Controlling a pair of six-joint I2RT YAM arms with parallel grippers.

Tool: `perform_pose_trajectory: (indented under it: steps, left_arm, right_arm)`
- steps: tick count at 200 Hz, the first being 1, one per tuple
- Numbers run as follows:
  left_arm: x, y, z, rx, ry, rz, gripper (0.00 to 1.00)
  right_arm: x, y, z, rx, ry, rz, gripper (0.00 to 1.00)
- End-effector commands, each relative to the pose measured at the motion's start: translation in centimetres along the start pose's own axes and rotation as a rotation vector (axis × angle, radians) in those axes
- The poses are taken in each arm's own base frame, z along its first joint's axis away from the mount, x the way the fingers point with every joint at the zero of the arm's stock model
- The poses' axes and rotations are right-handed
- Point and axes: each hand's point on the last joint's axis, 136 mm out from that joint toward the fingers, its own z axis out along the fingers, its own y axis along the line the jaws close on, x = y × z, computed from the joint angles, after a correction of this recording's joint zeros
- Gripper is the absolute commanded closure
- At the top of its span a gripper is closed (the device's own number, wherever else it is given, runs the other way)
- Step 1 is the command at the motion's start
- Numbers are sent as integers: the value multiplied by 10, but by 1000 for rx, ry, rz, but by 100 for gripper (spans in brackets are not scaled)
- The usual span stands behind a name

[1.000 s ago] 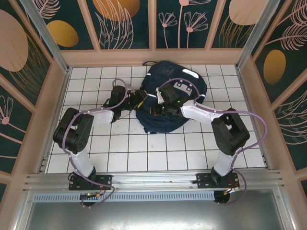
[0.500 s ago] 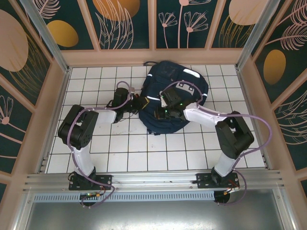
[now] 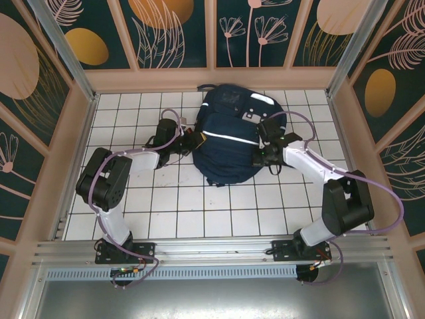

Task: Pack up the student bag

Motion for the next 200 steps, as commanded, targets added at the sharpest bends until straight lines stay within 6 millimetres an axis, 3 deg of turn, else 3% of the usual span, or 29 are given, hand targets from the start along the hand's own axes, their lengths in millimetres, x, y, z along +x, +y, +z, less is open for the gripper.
perform_pose_trajectory:
  steps: [1, 21, 30, 49, 64, 75, 99, 107, 126, 131, 141, 148, 174, 200]
  left_arm:
    - [-53, 4, -28, -65, -172, 59, 100]
    - [-56, 13, -31, -111, -178, 77, 100]
    - [-69, 3, -31, -101, -203, 98, 100]
    - [-84, 4, -26, -109, -225, 108, 100]
    - [-100, 0, -17, -104, -234, 107, 100]
    - [-107, -9, -11, -75, -225, 88, 88]
    - [-119, -29, -17, -49, -259, 81, 42]
    - [-121, -33, -23, -61, -275, 94, 32]
    - [-120, -38, -44, -105, -313, 117, 20]
    - [-117, -38, -49, -113, -319, 118, 10]
    - [-111, -33, -57, -136, -322, 118, 6]
    - [-107, -44, -71, -121, -335, 131, 5]
    - [-79, -36, -89, -104, -308, 75, 5]
    - [-47, -4, -93, -121, -280, -21, 7]
  right_arm:
    - [8, -79, -10, 383, 51, -25, 100]
    - [0, -53, -2, 264, 36, -52, 100]
    - [-3, -35, 1, 184, 24, -71, 100]
    - [-5, 16, 3, -11, 0, -141, 100]
    - [-2, 69, -1, -199, -17, -222, 100]
    - [-2, 102, -5, -285, -40, -282, 100]
    - [-10, 158, -7, -425, -94, -337, 100]
    - [-14, 173, -5, -460, -111, -349, 100]
    - [-28, 198, 3, -503, -156, -363, 100]
    - [-33, 203, 5, -513, -169, -363, 100]
    - [-43, 213, 7, -528, -190, -358, 100]
    - [-49, 219, 8, -538, -205, -359, 100]
    - [-71, 237, 3, -585, -258, -327, 100]
    - [-76, 244, -4, -638, -258, -293, 100]
